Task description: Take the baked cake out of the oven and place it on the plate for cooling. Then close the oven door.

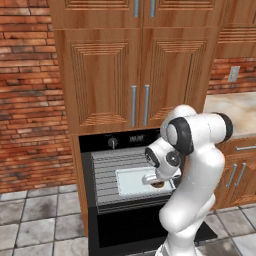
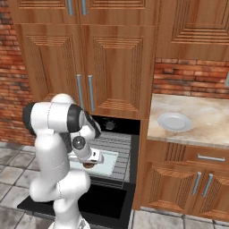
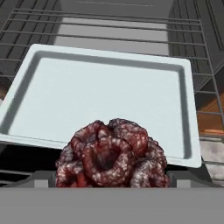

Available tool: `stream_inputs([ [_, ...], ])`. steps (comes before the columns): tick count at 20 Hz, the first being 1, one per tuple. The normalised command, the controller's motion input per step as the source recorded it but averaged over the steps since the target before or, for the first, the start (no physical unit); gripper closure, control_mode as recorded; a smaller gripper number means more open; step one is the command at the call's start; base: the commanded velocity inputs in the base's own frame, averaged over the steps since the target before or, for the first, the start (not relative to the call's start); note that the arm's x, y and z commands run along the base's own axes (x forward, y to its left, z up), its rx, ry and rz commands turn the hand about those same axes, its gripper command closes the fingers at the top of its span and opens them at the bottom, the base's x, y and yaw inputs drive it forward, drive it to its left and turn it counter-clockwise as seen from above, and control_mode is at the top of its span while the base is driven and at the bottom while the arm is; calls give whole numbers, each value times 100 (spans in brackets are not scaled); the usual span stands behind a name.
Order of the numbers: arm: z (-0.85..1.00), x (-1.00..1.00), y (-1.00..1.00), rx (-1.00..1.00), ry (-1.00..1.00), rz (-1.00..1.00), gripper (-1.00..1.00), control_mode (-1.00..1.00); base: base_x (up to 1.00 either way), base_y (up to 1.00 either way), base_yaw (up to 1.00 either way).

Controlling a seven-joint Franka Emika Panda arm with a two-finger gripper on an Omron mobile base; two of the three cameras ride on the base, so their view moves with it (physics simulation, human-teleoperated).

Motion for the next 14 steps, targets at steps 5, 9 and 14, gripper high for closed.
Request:
stream_inputs([
  [5,69,-42,-7,0,0,0,100,-100,0,0,0],
  [9,58,-53,-24,0,0,0,100,-100,0,0,0],
  [14,43,-50,-29,1,0,0,100,-100,0,0,0],
])
